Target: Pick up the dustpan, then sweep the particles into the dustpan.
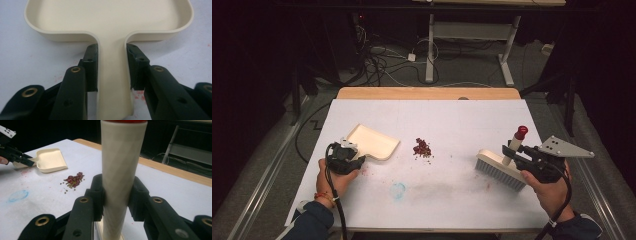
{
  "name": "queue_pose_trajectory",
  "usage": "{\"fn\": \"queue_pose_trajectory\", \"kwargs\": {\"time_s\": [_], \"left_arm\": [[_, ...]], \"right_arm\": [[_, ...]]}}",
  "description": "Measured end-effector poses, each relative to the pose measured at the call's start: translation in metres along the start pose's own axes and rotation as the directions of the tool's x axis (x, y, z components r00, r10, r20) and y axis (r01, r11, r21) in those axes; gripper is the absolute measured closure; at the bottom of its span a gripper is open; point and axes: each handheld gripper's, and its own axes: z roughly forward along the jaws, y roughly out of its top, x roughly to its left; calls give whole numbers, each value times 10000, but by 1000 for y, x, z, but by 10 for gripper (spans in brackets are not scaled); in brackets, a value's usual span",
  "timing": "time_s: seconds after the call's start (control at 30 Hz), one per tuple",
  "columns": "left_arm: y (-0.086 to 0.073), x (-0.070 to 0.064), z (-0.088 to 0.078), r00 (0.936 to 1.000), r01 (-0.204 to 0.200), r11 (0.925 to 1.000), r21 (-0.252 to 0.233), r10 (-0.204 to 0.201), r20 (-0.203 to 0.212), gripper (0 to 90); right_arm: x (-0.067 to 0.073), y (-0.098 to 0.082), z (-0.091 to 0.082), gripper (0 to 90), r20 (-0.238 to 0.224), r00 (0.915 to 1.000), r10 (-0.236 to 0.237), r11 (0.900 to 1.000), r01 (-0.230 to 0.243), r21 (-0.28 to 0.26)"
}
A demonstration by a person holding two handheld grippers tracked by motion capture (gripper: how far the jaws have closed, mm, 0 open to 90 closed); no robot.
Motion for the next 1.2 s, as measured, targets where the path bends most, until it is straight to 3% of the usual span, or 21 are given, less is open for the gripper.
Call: {"fn": "queue_pose_trajectory", "kwargs": {"time_s": [0.13,0.27,0.43,0.67,1.07,1.2], "left_arm": [[-2,-1,-8,9997,-205,9998,-51,205,-152,643],[-7,-1,-20,9993,-362,9992,-141,361,-49,644],[-12,-4,-34,9966,-607,9981,-92,611,546,644],[-14,-23,-51,9828,-1436,9896,97,1415,1187,643],[-21,-47,-48,9536,-2522,9648,740,2348,1884,643],[-21,-51,-45,9501,-2602,9622,800,2404,1988,643]], "right_arm": [[1,1,1,697,-27,10000,-11,10000,11,-32],[1,2,2,697,-25,10000,-64,10000,64,-69],[-1,2,5,697,-186,9998,30,9999,-33,-146],[-1,2,7,697,-176,9998,2,10000,-3,-72],[-7,1,20,697,-193,9997,158,9999,-159,-30],[-7,7,35,698,-290,9993,219,9997,-221,-73]]}}
